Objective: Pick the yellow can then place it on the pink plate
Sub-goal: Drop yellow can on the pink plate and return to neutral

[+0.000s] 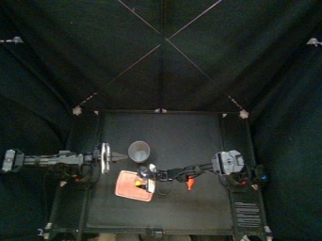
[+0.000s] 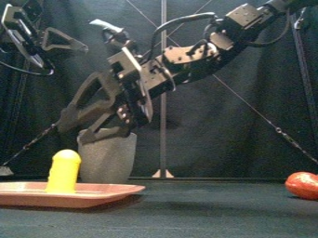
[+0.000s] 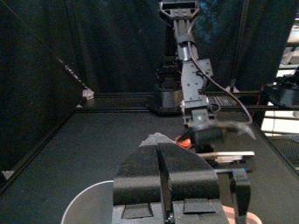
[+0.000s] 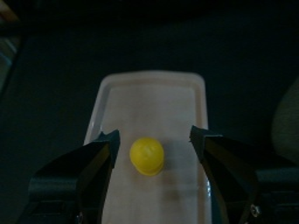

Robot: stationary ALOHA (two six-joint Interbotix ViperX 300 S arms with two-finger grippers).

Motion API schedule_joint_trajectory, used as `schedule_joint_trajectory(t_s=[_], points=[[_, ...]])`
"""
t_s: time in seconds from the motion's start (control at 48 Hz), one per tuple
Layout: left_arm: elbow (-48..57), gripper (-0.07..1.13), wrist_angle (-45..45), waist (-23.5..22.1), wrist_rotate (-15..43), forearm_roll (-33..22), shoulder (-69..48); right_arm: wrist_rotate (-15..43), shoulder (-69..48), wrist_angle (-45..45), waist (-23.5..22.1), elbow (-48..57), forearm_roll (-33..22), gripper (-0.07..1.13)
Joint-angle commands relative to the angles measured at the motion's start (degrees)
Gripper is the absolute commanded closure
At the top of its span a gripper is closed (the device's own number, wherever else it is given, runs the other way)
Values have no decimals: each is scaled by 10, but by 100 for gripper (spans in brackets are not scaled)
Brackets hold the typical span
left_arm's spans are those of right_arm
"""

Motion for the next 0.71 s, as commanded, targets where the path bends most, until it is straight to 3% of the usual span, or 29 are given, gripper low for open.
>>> schedule_joint_trajectory(t_s=[0.021,0.375,0.708], points=[[-6,107,-4,1,0,2,3,0,-77,-68,-14,54,5,9],[-1,107,-4,3,0,2,3,-16,-215,-270,-50,229,-4,9],[-1,107,-4,7,0,3,4,-44,-319,-295,-94,330,-34,9]])
